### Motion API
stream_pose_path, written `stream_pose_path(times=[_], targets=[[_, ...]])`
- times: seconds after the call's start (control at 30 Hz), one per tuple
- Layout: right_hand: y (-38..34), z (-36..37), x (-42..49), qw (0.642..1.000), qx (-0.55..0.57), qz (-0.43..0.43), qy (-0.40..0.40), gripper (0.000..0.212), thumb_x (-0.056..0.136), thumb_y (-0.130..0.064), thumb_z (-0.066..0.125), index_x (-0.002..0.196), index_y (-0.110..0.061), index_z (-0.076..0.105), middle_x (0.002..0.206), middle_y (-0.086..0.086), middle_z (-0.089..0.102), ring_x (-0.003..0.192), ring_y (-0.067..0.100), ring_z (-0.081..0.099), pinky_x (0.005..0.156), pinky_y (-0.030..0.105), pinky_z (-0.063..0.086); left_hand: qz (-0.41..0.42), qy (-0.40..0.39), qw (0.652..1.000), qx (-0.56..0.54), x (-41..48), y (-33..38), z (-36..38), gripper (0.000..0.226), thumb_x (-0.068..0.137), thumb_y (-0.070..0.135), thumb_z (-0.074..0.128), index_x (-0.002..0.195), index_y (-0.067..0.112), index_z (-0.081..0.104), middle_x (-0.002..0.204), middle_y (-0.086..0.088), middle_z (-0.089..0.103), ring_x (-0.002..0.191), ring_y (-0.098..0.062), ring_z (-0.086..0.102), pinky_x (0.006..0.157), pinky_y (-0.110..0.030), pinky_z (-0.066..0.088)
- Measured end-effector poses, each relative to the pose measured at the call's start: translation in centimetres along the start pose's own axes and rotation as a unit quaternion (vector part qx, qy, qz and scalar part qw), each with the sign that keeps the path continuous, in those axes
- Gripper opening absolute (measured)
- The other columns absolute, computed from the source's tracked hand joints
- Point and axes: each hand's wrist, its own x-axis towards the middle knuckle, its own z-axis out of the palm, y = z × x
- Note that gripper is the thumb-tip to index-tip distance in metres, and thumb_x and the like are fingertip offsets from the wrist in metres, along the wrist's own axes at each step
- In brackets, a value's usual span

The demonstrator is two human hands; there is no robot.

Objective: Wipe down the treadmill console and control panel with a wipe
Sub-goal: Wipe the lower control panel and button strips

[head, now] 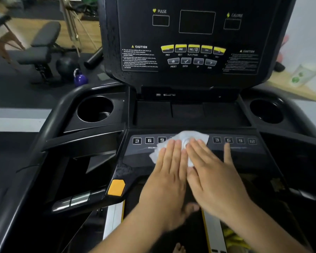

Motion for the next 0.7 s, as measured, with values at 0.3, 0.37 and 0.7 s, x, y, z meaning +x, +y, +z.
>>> stream_pose_path(times=[0.3,0.37,0.7], targets=[[0.4,-1.7,3.4,1.000,0.018,0.018,-0.015,0.072,0.086,-0.041,-0.005,0.153,-0.020,0.013,0.161,-0.006,0.010,0.145,0.005,-0.001,0.116,0.056,-0.008,-0.015,0.027,0.999,0.010,3.2,-0.2,-1.0,0.100,0.094,0.061,0.031,0.144,-0.001,-0.029,0.152,-0.026,-0.034,0.139,-0.041,-0.035,0.119,-0.053,-0.004],[0.0,-1.3,2.0,1.000,0.005,0.004,-0.031,0.068,0.089,-0.042,-0.002,0.153,-0.020,0.013,0.160,-0.006,0.009,0.144,0.006,-0.002,0.116,0.057,-0.006,-0.004,0.040,0.999,0.003,1.7,-0.1,-0.3,0.095,0.094,0.057,0.029,0.146,-0.003,-0.025,0.154,-0.027,-0.030,0.142,-0.041,-0.030,0.119,-0.054,-0.002],[-2.5,-1.6,4.3,0.999,0.006,-0.033,-0.023,0.063,0.095,-0.041,0.004,0.153,-0.019,0.010,0.162,-0.004,0.005,0.147,0.008,-0.003,0.114,0.060,-0.007,-0.035,0.093,0.995,-0.015,0.5,-3.2,1.0,0.103,0.087,0.053,0.052,0.152,-0.002,-0.005,0.160,-0.027,-0.004,0.148,-0.042,-0.007,0.117,-0.056,0.019]])
